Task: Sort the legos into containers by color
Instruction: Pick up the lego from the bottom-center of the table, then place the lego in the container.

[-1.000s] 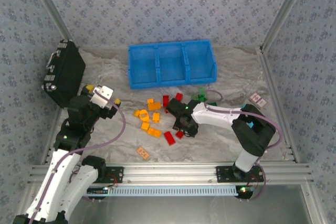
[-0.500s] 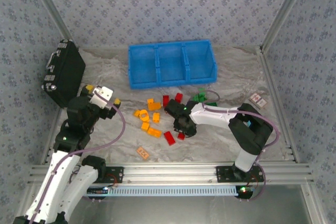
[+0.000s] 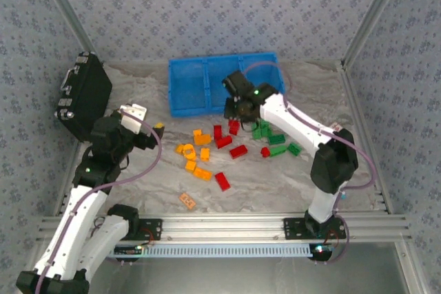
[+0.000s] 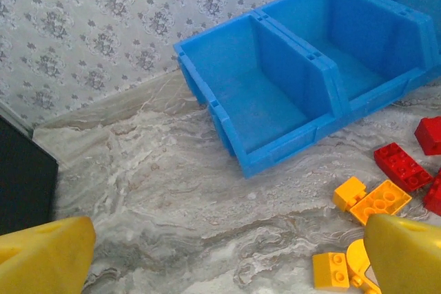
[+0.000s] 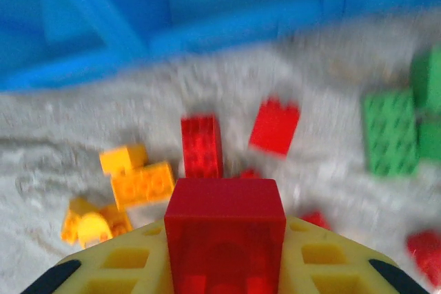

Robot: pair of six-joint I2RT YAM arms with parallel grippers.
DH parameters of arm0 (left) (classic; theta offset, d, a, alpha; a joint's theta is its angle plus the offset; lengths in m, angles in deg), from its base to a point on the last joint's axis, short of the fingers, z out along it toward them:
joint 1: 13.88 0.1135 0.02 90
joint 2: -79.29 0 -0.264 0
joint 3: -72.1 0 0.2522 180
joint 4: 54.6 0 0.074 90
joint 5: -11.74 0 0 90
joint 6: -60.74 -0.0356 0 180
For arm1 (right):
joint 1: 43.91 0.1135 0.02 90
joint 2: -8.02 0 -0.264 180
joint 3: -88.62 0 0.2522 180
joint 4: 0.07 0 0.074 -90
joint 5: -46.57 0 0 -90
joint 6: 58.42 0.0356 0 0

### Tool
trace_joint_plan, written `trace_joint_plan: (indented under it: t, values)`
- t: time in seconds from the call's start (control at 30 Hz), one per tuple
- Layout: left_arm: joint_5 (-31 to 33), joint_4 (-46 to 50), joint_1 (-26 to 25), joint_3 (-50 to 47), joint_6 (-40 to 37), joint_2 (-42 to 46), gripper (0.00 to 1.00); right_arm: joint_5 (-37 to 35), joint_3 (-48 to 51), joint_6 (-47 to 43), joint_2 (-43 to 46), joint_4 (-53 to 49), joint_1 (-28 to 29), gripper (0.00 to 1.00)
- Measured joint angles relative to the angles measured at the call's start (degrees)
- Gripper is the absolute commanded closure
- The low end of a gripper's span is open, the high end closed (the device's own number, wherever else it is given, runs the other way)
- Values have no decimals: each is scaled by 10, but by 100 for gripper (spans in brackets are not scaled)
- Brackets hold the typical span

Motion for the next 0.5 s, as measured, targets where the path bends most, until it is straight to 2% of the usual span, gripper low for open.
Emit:
trace_joint_plan:
  t: [0.23,0.4,0.5]
  values:
    - [-3,-28,4,-24,71,-14,0,-3,-206,-159,-171,-3,-64,67]
    - [-7,-24,4,-56,112,-44,0,13,-360,-209,-298,-15,-71,66]
    - [-11,1,-1,-73,134,-43,0,25,-409,-217,-342,-19,-73,64]
